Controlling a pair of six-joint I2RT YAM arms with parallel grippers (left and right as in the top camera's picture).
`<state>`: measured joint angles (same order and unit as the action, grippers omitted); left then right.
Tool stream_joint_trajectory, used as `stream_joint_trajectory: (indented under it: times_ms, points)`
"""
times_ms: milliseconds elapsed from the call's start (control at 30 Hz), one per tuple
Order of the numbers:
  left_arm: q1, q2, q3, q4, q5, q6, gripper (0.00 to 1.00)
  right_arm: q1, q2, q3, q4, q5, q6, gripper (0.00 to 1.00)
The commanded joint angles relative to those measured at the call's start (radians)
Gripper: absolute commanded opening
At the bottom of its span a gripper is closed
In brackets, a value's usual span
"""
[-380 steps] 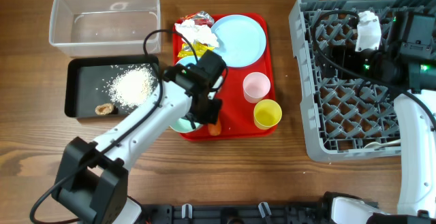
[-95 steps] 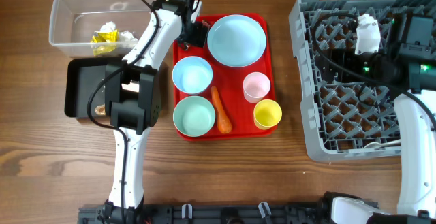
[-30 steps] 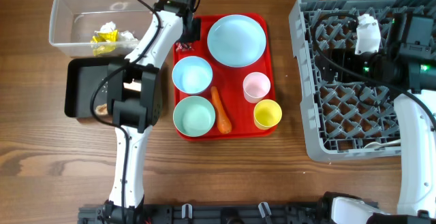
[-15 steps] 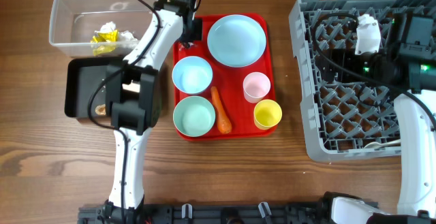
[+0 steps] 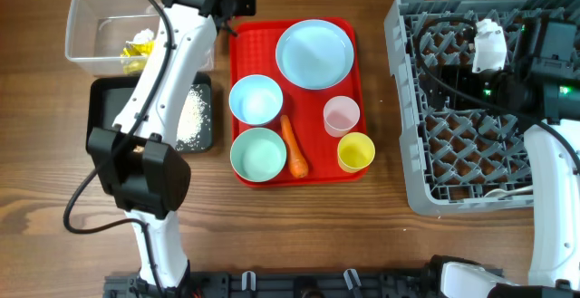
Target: Sort waste into correct bins and load items into the dishwasher rack
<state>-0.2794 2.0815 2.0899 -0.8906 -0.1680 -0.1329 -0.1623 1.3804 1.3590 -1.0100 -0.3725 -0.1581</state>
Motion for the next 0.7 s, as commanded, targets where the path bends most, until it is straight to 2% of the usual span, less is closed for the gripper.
stream_joint_trajectory:
  times_ms: [0, 167, 267, 300, 333, 367, 433, 467, 500, 667]
  points:
    - [0.080, 0.002, 0.005, -0.010, -0.080, 0.024, 0.04, 0.004, 0.006, 0.000, 0.001, 0.007, 0.004, 0.91]
    - [0.191, 0.045, 0.004, 0.032, -0.075, 0.024, 0.04, 0.004, 0.006, 0.000, 0.000, 0.007, 0.004, 0.91]
    - [0.248, 0.091, 0.005, 0.056, -0.009, 0.024, 0.04, 0.004, 0.006, 0.000, 0.000, 0.007, 0.004, 0.91]
    - [0.261, 0.106, 0.005, 0.061, 0.010, 0.024, 0.10, 0.004, 0.006, 0.000, 0.000, 0.007, 0.005, 0.91]
    - [0.270, 0.120, 0.004, 0.064, 0.023, 0.024, 0.25, 0.004, 0.006, 0.000, -0.001, 0.007, 0.004, 0.91]
    - [0.278, 0.143, 0.005, 0.067, 0.029, 0.024, 0.59, 0.004, 0.006, 0.000, -0.002, 0.007, 0.004, 0.91]
    - [0.278, 0.154, 0.005, 0.066, 0.029, 0.024, 0.87, 0.004, 0.006, 0.000, -0.002, 0.007, 0.005, 0.91]
    - [0.277, 0.154, 0.005, 0.066, 0.029, 0.024, 0.95, 0.004, 0.006, 0.000, -0.002, 0.007, 0.004, 0.91]
    - [0.275, 0.153, 0.005, 0.067, 0.029, 0.024, 1.00, 0.004, 0.006, 0.000, -0.001, 0.007, 0.004, 0.91]
    - [0.246, 0.090, 0.005, 0.035, 0.029, 0.024, 1.00, 0.004, 0.006, 0.000, -0.001, 0.007, 0.004, 0.91]
